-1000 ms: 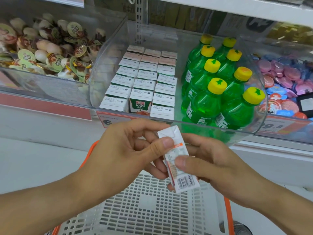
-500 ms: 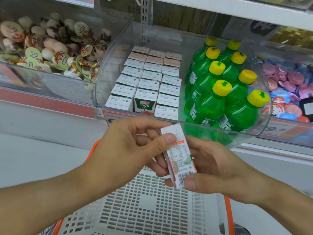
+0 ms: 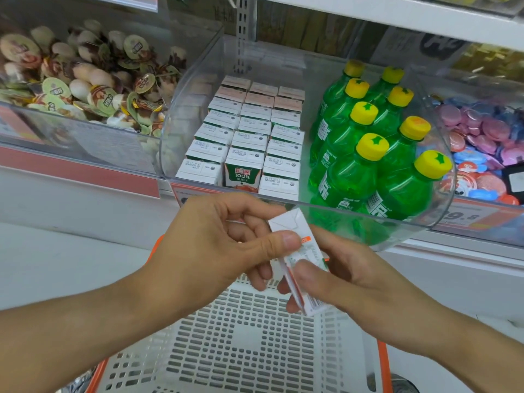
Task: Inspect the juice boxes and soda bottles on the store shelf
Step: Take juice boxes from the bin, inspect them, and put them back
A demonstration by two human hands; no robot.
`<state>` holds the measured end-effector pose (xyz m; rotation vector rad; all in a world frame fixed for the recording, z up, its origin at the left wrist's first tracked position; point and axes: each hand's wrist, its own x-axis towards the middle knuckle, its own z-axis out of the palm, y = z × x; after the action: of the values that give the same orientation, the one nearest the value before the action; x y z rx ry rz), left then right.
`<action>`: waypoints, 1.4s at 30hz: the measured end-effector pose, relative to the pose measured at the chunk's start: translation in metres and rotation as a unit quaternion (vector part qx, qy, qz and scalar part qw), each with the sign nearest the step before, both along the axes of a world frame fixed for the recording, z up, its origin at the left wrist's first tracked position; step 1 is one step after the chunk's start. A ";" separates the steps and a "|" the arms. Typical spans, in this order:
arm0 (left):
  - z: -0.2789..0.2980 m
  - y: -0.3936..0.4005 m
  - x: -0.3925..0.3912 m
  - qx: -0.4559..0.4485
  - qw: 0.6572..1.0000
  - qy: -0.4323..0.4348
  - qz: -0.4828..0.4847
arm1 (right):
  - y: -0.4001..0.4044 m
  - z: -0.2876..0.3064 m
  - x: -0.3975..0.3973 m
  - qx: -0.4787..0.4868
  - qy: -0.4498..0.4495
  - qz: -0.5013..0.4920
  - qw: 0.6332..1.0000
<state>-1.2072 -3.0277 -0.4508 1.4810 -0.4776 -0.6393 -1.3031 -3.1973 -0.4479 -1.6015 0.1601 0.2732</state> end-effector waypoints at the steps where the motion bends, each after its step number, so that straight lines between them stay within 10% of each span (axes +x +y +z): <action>1: 0.000 0.000 0.001 0.016 0.999 -0.027 0.010 | -0.002 0.009 0.008 -0.008 -0.008 -0.027 1.000; 8: 0.001 -0.002 0.005 0.024 0.996 -0.075 -0.053 | 0.002 -0.001 -0.005 0.173 0.033 -0.100 0.979; 15: -0.005 0.001 0.006 0.019 0.997 -0.067 -0.041 | -0.004 -0.002 -0.005 0.014 0.032 -0.084 0.996; 42: -0.005 -0.003 0.006 -0.053 0.998 -0.033 -0.019 | -0.023 -0.003 -0.003 0.074 -0.019 0.034 0.996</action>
<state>-1.2009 -3.0310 -0.4554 1.3980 -0.5846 -0.5874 -1.3064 -3.2199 -0.4507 -1.4651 0.0552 0.2996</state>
